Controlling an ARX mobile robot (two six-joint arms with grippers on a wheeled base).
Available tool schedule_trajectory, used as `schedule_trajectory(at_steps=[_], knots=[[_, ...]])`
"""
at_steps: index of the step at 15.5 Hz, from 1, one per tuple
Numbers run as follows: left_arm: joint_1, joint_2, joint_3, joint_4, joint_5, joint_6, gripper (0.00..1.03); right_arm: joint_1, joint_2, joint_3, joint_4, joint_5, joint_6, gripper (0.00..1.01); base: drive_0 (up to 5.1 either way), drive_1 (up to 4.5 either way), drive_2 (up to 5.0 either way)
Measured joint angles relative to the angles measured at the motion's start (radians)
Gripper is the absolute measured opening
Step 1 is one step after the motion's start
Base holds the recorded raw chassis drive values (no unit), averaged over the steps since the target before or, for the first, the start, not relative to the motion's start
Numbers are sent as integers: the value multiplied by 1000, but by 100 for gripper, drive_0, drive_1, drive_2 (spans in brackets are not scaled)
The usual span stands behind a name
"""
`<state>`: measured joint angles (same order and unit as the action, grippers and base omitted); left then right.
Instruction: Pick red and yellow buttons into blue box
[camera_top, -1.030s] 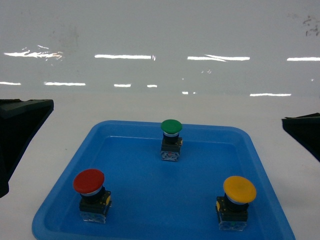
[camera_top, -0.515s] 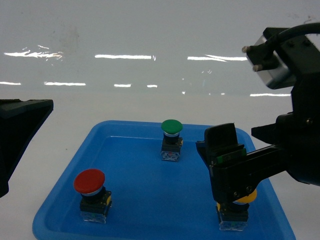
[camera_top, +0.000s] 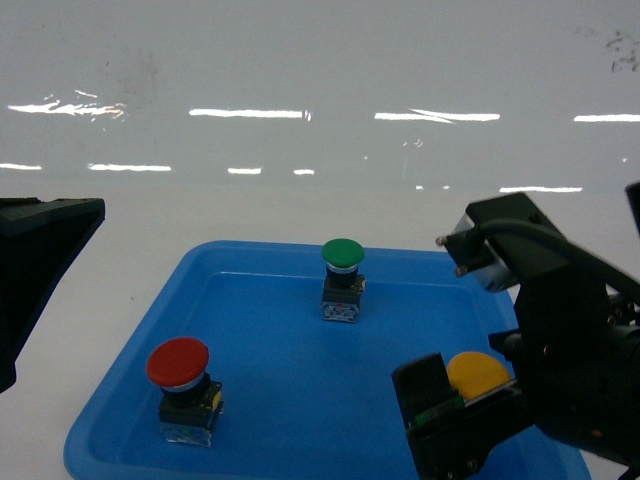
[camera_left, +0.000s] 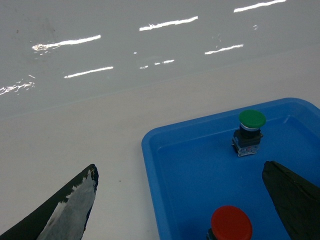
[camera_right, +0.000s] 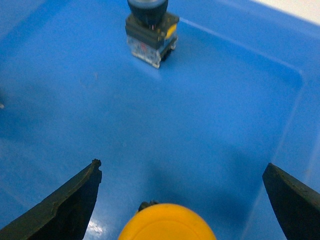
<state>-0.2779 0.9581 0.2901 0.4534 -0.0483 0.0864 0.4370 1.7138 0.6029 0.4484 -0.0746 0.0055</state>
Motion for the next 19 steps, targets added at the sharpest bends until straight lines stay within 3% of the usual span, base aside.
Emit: schedule_trajectory(at_steps=[5, 10, 12, 16, 19], knots=[[0, 0, 0, 0, 0, 0, 98, -5, 55, -25, 71, -16, -6, 98, 0, 0, 0], [0, 0, 0, 0, 0, 0, 98, -4, 63, -33, 99, -18, -24, 48, 0, 0, 0], [0, 0, 0, 1, 0, 0, 98, -4, 58, -37, 100, -20, -25, 35, 0, 0, 0], [0, 0, 0, 0, 0, 0, 98, -6, 22, -71, 133, -3, -37, 34, 0, 0, 0], [0, 0, 0, 1, 0, 0, 98, -43, -161, -99, 158, 27, -89, 33, 0, 0, 0]])
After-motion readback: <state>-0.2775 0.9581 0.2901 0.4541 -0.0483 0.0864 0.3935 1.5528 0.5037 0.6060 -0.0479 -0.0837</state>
